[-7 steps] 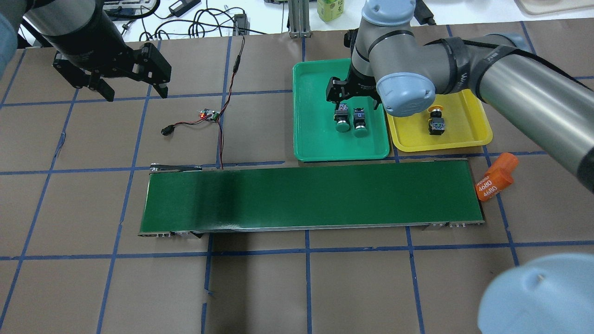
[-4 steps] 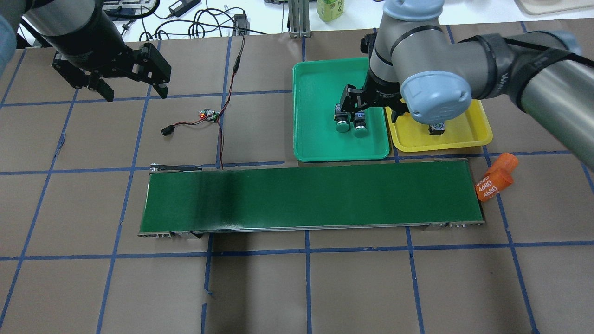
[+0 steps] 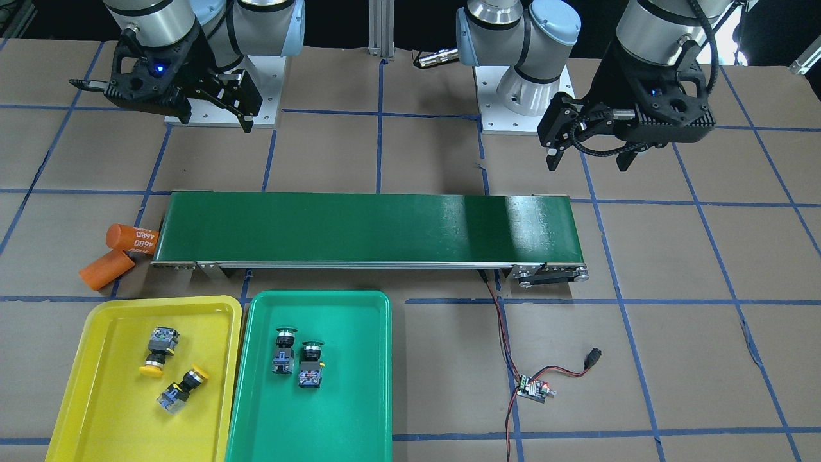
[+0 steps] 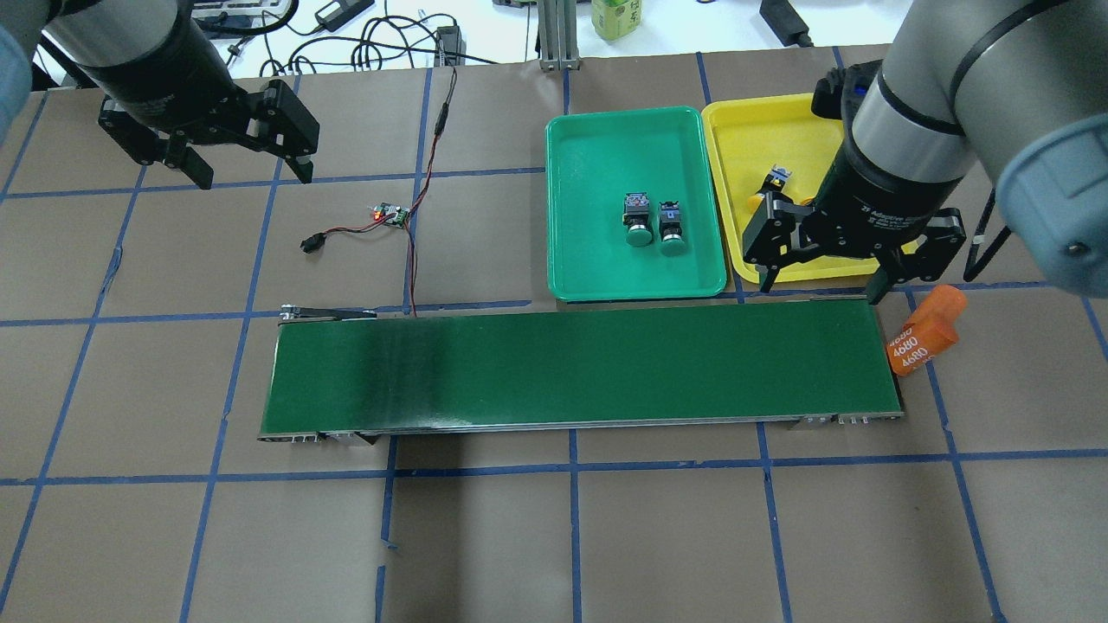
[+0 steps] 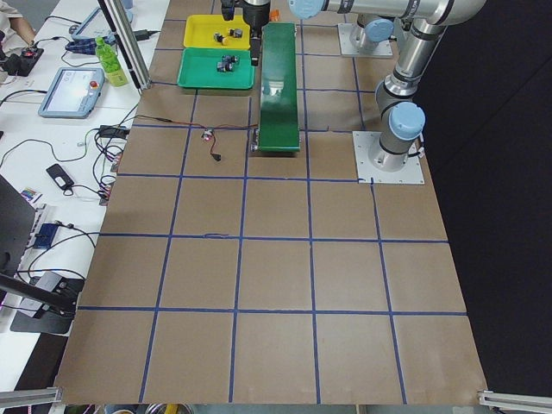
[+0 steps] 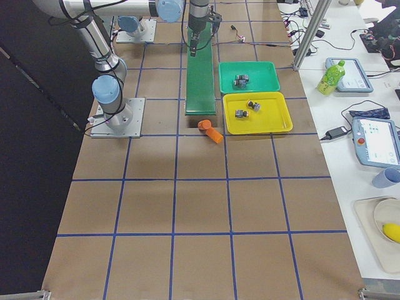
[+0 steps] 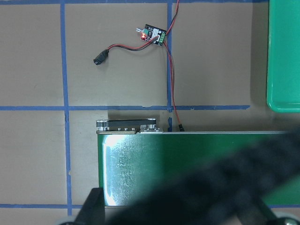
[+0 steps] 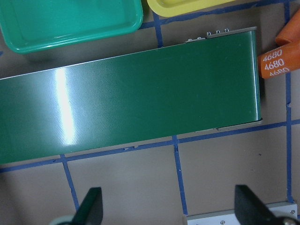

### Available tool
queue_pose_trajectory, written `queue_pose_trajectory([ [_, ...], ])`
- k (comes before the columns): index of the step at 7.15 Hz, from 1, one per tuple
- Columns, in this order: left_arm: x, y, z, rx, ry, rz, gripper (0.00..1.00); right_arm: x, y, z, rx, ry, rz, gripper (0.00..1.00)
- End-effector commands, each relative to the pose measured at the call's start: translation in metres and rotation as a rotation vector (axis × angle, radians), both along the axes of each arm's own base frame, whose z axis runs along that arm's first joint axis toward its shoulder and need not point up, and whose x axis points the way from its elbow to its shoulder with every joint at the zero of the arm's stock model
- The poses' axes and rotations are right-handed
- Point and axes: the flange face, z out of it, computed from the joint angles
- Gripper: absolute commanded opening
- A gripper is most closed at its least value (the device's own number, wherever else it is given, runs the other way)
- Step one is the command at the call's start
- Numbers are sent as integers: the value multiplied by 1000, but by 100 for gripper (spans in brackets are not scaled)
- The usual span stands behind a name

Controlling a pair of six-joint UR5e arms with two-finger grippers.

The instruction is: Sort buttons by color to trays

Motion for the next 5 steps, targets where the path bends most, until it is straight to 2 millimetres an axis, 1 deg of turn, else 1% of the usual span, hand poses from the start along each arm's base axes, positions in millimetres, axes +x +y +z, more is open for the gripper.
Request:
queue_pose_trajectory([
  [1, 0, 0, 0, 0, 0, 0, 100, -11, -4, 2, -29, 6, -22, 100],
  [5, 0, 0, 0, 0, 0, 0, 100, -16, -5, 3, -33, 20, -29, 100],
])
